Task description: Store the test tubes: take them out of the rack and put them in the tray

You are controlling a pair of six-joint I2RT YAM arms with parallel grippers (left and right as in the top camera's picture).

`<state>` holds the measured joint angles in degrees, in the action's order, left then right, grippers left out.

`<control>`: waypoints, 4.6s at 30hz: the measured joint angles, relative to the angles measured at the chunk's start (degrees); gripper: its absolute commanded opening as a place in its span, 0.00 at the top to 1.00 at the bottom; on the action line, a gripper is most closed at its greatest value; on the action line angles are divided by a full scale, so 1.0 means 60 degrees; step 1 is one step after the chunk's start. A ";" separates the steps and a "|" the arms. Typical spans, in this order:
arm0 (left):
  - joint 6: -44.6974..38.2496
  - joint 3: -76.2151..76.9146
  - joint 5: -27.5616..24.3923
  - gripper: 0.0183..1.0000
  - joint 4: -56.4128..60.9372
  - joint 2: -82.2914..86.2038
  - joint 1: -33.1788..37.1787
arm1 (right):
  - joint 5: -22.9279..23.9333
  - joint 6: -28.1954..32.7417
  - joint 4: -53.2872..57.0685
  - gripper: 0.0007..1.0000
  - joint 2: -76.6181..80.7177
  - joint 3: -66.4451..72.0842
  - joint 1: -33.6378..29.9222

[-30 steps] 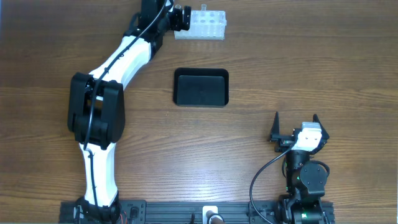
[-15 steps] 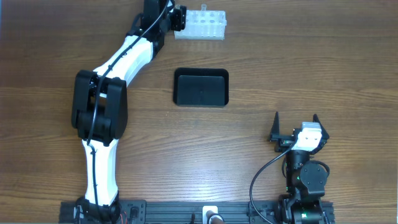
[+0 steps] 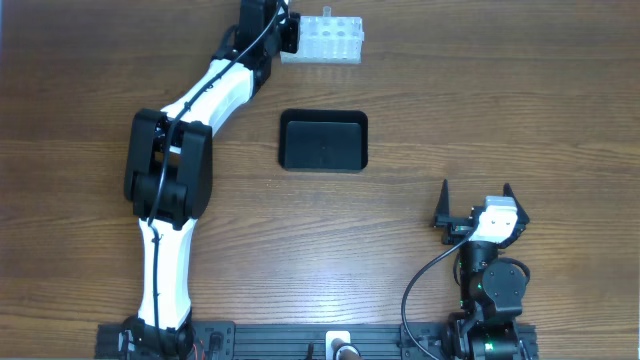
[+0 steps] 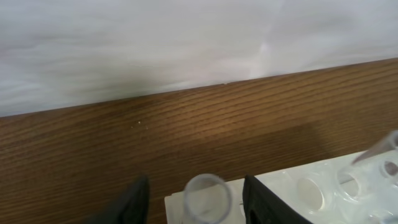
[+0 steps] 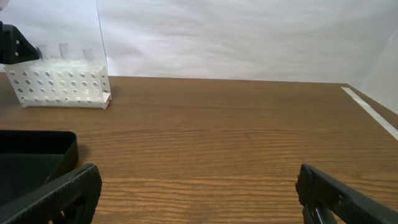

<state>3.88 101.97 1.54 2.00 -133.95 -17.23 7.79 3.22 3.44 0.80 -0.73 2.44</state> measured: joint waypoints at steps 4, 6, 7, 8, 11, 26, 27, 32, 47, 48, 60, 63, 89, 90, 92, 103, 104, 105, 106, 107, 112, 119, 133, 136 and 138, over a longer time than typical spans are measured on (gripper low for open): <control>-0.0004 0.0000 0.0000 0.62 0.0127 0.0000 0.0000 | 0.0000 0.0000 0.0000 0.01 0.0000 0.0000 0.0000; -0.0007 0.0000 0.0000 0.66 0.0193 0.0000 0.0000 | 0.0000 -0.0004 0.0000 0.01 0.0000 0.0000 0.0000; -0.0007 0.0000 0.0000 0.68 0.0215 0.0000 0.0000 | 0.0000 0.0004 0.0000 0.01 0.0000 0.0000 0.0000; -0.0011 0.0000 0.0000 0.69 0.0222 0.0000 0.0000 | 0.0000 0.0000 0.0000 0.01 0.0000 0.0000 0.0000; -0.0004 0.0000 0.0000 0.72 0.0284 0.0000 0.0000 | 0.0000 -0.0004 0.0000 0.01 0.0000 0.0000 0.0000; -0.0004 0.0000 0.0000 0.87 0.0291 0.0000 -0.0011 | 0.0000 -0.0007 0.0000 0.01 0.0000 0.0000 0.0000; -0.0004 0.0000 0.0000 0.87 0.0288 0.0000 -0.0015 | 0.0000 0.0000 0.0000 0.01 0.0000 0.0000 0.0000; -0.0004 0.0000 0.0000 0.88 0.0291 0.0000 -0.0022 | 0.0000 0.0004 0.0000 0.01 0.0000 0.0000 0.0000; -0.0120 0.0000 0.0000 0.88 -0.0667 0.1253 -0.0029 | 0.0004 0.0004 0.0000 0.01 0.0000 0.0000 0.0000; -0.0149 0.0000 0.0000 0.88 -0.0743 0.1541 -0.0040 | 0.0000 0.0004 0.0000 0.01 0.0000 0.0000 0.0000; -0.0178 0.0342 0.0004 0.90 -0.4404 0.5421 -0.0302 | 0.0000 0.0000 -0.0004 0.01 0.0000 0.0000 0.0000; 0.0452 0.0335 0.0135 0.91 -0.6331 0.5563 -0.0820 | 0.0000 0.0004 0.0000 0.01 0.0000 0.0000 0.0000; 0.3045 -0.1483 0.1610 0.88 -0.7450 0.3082 -0.2109 | 0.0000 0.0004 -0.0004 0.01 0.0000 0.0000 0.0000; 0.3045 -0.1483 0.1614 0.88 -0.7435 0.3027 -0.2109 | 0.0000 0.0000 0.0000 0.01 0.0000 0.0000 0.0000; 0.3045 -0.1483 0.1614 0.87 -0.7428 0.2885 -0.2109 | 0.0000 0.0004 0.0000 0.01 0.0000 0.0000 0.0000; 0.3049 -0.1490 0.1603 0.86 -0.7453 0.2357 -0.2109 | 0.0000 0.0000 0.0000 0.01 0.0000 0.0000 0.0000; 0.3060 -0.1490 0.1603 0.86 -0.7504 0.2291 -0.2109 | 0.0000 0.0000 0.0000 0.01 0.0000 0.0000 0.0000; 0.3082 -0.1490 0.1603 0.86 -0.7533 0.2248 -0.2109 | 0.0000 -0.0004 0.0000 0.01 0.0000 0.0000 0.0000; 0.3085 -0.1490 0.1603 0.86 -0.7563 0.2222 -0.2109 | 0.0000 0.0000 0.0000 0.01 0.0000 0.0000 0.0000; 0.3093 -0.1490 0.1603 0.85 -0.7584 0.2215 -0.2109 | 0.0000 0.0000 0.0000 0.01 0.0000 0.0000 0.0000; 0.3198 -0.1490 0.1603 0.79 -0.7603 0.2215 -0.2109 | 0.0000 0.0004 0.0000 0.01 0.0000 0.0000 0.0000; 0.3381 -0.1490 0.1577 0.59 -0.7668 0.2215 -0.2098 | 0.0000 0.0000 0.0000 0.01 0.0000 0.0000 0.0000; 0.2987 -0.1060 0.2557 0.41 -0.4798 0.3679 -0.2025 | 0.0000 0.0004 0.0000 0.01 0.0000 0.0000 0.0000; 0.2790 -0.0922 0.2881 0.40 -0.4109 0.3730 -0.2007 | 0.0000 0.0000 0.0000 0.01 0.0000 0.0000 0.0000; 0.2667 -0.0922 0.3009 0.39 -0.3734 0.3650 -0.1974 | 0.0000 0.0004 0.0000 0.01 0.0000 0.0000 0.0000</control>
<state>19.88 96.44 19.59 -20.40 -112.05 -29.08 7.79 3.25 3.44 0.80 -0.73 2.44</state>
